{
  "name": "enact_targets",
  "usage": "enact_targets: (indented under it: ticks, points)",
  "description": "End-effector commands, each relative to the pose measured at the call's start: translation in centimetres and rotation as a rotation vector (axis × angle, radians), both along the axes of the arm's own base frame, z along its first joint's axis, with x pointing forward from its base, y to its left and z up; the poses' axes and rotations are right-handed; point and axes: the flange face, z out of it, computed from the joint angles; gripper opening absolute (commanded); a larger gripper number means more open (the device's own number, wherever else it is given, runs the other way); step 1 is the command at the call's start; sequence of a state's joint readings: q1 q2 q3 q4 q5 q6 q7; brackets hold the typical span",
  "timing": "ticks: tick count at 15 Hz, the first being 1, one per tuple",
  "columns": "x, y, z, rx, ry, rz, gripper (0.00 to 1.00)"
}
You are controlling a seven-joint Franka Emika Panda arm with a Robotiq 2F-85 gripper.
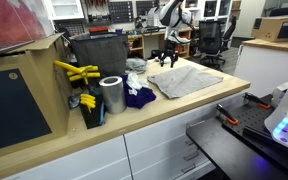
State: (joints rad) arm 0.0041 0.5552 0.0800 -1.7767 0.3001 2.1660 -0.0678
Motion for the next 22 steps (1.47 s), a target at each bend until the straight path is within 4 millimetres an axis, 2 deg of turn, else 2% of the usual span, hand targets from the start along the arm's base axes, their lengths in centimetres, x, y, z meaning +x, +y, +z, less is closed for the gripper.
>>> enact_targets:
  ticks: [1, 7, 8, 22]
  points:
    - [2.3, 1.0, -0.3, -0.074, -0.095, -0.145, 0.46]
    - [3.5, 4.0, -2.5, -0.156, -0.131, -0.248, 0.02]
    - [3.6, 4.5, -2.8, -0.159, -0.123, -0.257, 0.00]
    - [4.6, 9.1, -7.7, -0.152, -0.069, -0.289, 0.00]
